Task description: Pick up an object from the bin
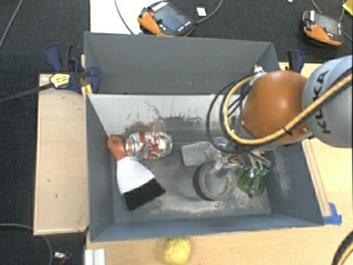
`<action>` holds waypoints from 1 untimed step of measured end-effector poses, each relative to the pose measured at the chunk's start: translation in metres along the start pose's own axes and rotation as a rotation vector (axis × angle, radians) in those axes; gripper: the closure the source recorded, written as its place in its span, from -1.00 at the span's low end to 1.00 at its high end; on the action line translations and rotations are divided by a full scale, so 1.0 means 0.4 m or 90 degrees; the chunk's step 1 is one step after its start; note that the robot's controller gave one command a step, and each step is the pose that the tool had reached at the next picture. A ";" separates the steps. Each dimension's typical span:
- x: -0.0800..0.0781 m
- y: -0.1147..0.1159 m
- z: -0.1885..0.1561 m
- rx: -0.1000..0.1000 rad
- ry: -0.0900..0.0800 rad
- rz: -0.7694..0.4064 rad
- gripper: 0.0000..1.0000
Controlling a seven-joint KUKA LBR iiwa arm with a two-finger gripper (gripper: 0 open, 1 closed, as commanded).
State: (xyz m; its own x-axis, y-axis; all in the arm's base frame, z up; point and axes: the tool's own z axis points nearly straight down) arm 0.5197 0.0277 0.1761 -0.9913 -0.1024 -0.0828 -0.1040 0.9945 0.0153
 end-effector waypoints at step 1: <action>0.030 -0.040 0.185 0.000 -0.001 0.016 1.00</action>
Offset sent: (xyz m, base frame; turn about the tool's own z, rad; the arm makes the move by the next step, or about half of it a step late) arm 0.0335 -0.0469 0.0519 0.1676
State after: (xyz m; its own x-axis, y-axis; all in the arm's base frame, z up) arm 0.5152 0.0122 0.1012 -0.9934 -0.0778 -0.0838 -0.0796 0.9967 0.0177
